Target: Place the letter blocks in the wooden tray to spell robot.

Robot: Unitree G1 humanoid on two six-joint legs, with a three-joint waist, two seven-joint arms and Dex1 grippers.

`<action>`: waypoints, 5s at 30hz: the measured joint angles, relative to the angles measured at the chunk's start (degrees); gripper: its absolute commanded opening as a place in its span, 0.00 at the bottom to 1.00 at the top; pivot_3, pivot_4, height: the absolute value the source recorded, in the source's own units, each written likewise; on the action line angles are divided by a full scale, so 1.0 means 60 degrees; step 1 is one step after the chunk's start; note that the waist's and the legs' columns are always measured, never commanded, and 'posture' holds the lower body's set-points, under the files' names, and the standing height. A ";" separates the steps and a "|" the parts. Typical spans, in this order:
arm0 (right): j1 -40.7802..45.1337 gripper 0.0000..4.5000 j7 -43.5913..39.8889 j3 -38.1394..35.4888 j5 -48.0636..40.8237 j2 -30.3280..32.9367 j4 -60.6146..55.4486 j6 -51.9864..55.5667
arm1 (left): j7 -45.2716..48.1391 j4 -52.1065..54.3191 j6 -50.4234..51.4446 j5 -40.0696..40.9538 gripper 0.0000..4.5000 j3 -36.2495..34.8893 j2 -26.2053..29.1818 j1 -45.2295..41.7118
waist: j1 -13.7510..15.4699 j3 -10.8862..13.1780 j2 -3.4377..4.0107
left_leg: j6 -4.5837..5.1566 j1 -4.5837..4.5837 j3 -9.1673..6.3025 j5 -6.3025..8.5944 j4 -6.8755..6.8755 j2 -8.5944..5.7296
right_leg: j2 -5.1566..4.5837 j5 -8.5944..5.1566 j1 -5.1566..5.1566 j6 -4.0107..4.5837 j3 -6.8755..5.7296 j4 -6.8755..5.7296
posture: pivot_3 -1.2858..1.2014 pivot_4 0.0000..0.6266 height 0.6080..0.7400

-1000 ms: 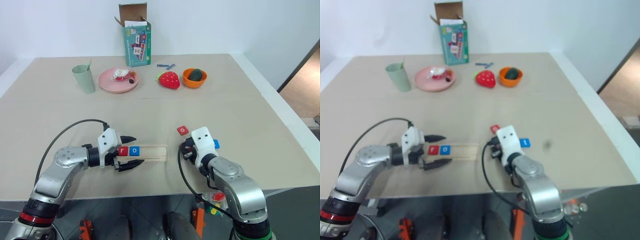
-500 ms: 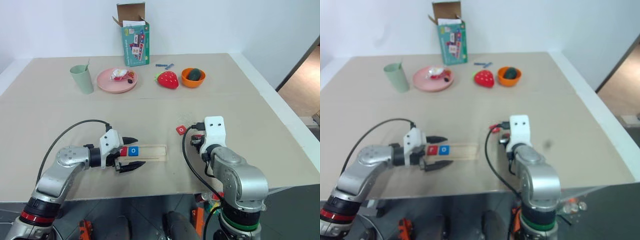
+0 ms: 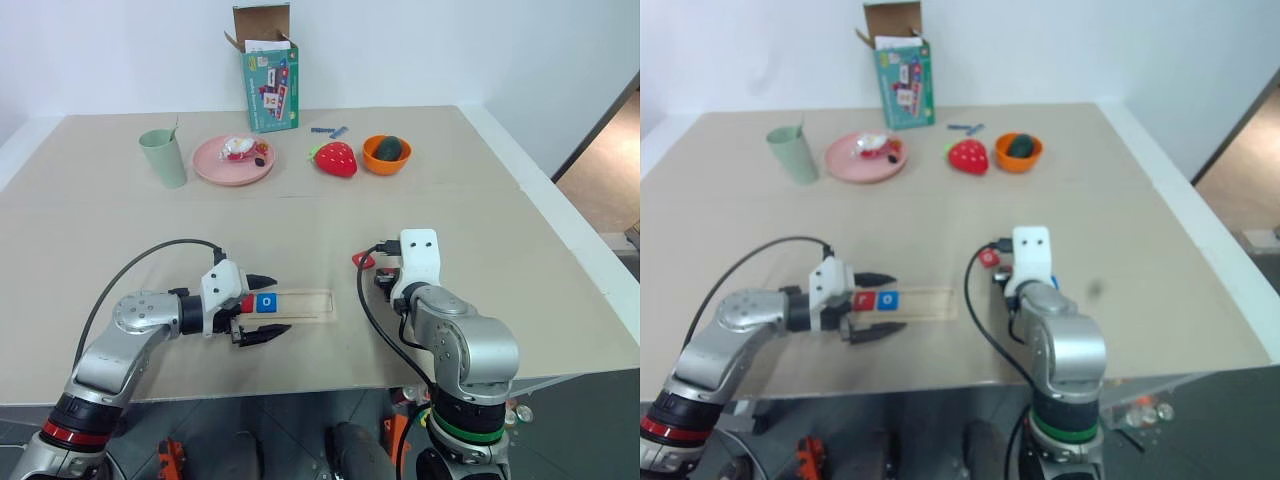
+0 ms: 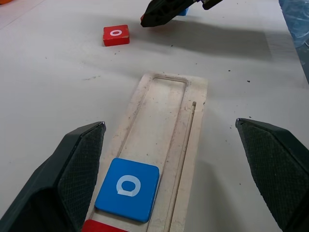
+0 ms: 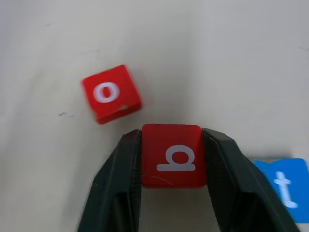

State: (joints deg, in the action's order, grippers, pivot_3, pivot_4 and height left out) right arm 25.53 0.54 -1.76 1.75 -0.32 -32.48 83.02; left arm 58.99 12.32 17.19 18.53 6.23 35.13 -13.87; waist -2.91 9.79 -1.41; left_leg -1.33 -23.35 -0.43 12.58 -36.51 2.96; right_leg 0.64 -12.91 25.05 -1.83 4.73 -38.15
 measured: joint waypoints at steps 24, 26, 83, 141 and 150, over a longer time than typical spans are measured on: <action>-0.0030 0.99 -0.8410 0.0859 -0.2910 0.7225 0.2927 -0.6289 | 0.0047 -0.0376 -0.0662 -0.0279 1.00 0.0305 -0.0114 -0.0050 | -0.0009 0.0019 -0.0016 | 0.0003 0.0011 0.0007 0.0001 -0.0003 -0.0002 | 0.0006 0.0000 -0.0010 0.0000 0.0006 0.0006 | 0.52 0.24 1.00; 0.0164 0.99 -0.8820 0.1145 -0.2774 0.7312 0.3575 -0.7064 | 0.0044 -0.0377 -0.0752 -0.0283 1.00 0.0307 -0.0114 -0.0049 | 0.0009 0.0021 -0.0019 | 0.0003 0.0008 0.0007 0.0001 -0.0003 -0.0002 | 0.0004 0.0000 -0.0010 -0.0002 0.0005 0.0006 | 0.52 0.24 1.00; 0.0001 0.27 -0.5575 0.1612 -0.1887 0.4684 0.1483 -0.3648 | -0.0245 -0.0282 -0.0549 0.0118 1.00 0.0176 -0.0349 -0.0086 | 0.0022 0.0022 -0.0020 | -0.0001 0.0011 0.0001 -0.0001 -0.0020 0.0003 | 0.0011 0.0016 -0.0012 -0.0009 0.0010 -0.0010 | 0.52 0.24 1.00; 0.1429 0.98 -1.1626 0.2586 -0.1640 0.6791 0.7417 -1.2211 | 0.0845 -0.0399 -0.1226 -0.0011 1.00 0.0477 -0.0283 -0.0009 | 0.0019 0.0038 -0.0039 | -0.0036 0.0009 0.0006 -0.0023 -0.0016 -0.0009 | 0.0011 0.0016 -0.0021 -0.0018 0.0029 -0.0001 | 0.52 0.24 1.00; 0.1550 0.93 -1.1933 0.2597 -0.1446 0.6357 0.7898 -1.2434 | 0.0666 -0.0385 -0.1226 -0.0018 1.00 0.0466 -0.0113 0.0143 | 0.0024 0.0038 -0.0038 | -0.0037 0.0011 0.0005 -0.0024 -0.0021 -0.0009 | 0.0011 0.0019 -0.0024 -0.0016 0.0028 -0.0004 | 0.52 0.24 1.00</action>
State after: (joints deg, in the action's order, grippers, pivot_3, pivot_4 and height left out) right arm 34.83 -71.05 13.83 -6.93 37.82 14.91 8.41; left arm 62.98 10.01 9.83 18.43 9.03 34.45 -13.02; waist -2.77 10.02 -1.64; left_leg -1.56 -23.28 -0.40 12.43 -36.64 2.90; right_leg 0.70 -12.80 24.90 -1.93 4.89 -38.17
